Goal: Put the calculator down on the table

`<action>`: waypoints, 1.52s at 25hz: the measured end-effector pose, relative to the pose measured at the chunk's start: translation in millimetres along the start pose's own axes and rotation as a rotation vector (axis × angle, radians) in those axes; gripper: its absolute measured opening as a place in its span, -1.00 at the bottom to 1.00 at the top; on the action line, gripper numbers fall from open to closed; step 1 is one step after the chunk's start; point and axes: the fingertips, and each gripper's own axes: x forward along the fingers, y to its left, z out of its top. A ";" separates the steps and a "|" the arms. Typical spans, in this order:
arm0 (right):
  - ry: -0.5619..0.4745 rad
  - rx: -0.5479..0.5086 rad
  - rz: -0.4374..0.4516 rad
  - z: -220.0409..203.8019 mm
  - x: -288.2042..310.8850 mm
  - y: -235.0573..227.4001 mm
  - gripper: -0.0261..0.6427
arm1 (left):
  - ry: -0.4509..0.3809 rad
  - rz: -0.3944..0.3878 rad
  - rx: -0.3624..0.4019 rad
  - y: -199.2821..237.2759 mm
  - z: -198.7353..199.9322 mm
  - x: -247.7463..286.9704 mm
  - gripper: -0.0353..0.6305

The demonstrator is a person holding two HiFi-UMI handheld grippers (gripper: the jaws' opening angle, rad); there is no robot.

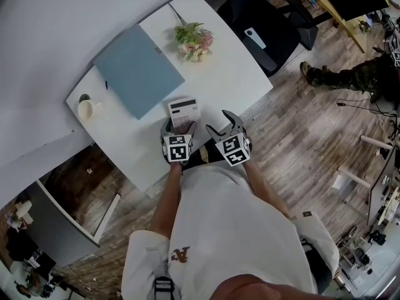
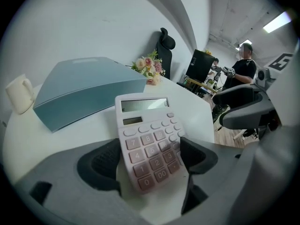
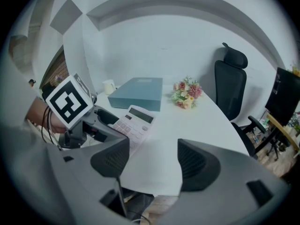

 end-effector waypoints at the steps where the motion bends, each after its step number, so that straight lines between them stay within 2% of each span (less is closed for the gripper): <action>1: 0.001 0.000 -0.001 -0.1 0.1 0.6 0.05 | 0.003 -0.001 -0.001 0.2 -2.3 1.6 0.34; 14: -0.011 -0.001 -0.041 3.1 -6.9 6.0 0.05 | -0.002 -0.030 0.008 -1.3 -7.4 3.3 0.35; 20: -0.040 0.005 -0.055 10.9 -11.4 12.2 0.05 | -0.058 -0.050 0.026 0.8 5.6 -12.6 0.34; 24: -0.080 0.008 -0.079 20.2 -17.2 13.3 0.08 | -0.130 -0.057 0.063 1.8 16.4 -26.4 0.33; 30: -0.176 0.041 -0.132 40.1 -34.1 14.4 0.21 | -0.280 -0.034 0.192 -1.0 47.7 -60.8 0.32; 38: -0.384 -0.028 -0.203 105.6 -77.5 12.6 0.25 | -0.511 0.001 0.258 -6.6 103.1 -126.8 0.32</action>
